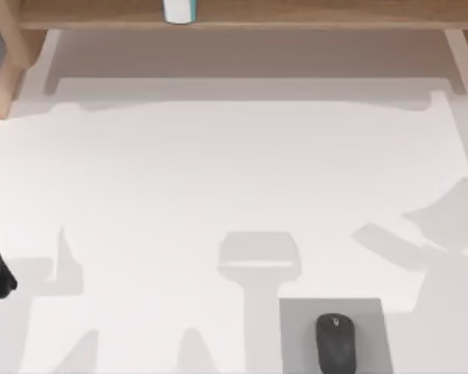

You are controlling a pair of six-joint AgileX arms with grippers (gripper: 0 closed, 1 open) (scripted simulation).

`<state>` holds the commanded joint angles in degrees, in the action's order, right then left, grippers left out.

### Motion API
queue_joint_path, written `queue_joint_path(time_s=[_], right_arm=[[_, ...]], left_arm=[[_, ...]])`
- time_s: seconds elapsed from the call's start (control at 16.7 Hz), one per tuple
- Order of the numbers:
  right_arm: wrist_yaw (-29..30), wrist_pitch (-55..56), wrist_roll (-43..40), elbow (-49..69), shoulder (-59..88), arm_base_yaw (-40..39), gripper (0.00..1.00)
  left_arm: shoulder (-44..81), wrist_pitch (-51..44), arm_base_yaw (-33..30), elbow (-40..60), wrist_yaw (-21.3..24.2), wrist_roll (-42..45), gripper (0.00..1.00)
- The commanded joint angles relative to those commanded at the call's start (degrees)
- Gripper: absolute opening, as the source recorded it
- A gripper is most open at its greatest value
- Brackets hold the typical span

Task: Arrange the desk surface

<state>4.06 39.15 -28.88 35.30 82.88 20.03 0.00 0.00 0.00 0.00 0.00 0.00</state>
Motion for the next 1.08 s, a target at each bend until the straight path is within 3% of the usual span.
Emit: queue_joint_path(time_s=[0.3,0.6,0.84,1.08], right_arm=[[-7.10,24.89,-25.48,-7.59,7.08,13.15,1.00],[-16.44,43.71,-45.82,-13.03,19.19,17.40,1.00],[-23.00,53.01,-56.33,-15.04,28.28,16.30,1.00],[-25.85,56.40,-60.22,-15.45,32.17,15.08,1.00]], left_arm=[[0.00,0.00,0.00,0.00,0.00,0.00,1.00],[0.00,0.00,0.00,0.00,0.00,0.00,1.00],[0.00,0.00,0.00,0.00,0.00,0.00,1.00],[0.00,0.00,0.00,0.00,0.00,0.00,1.00]])
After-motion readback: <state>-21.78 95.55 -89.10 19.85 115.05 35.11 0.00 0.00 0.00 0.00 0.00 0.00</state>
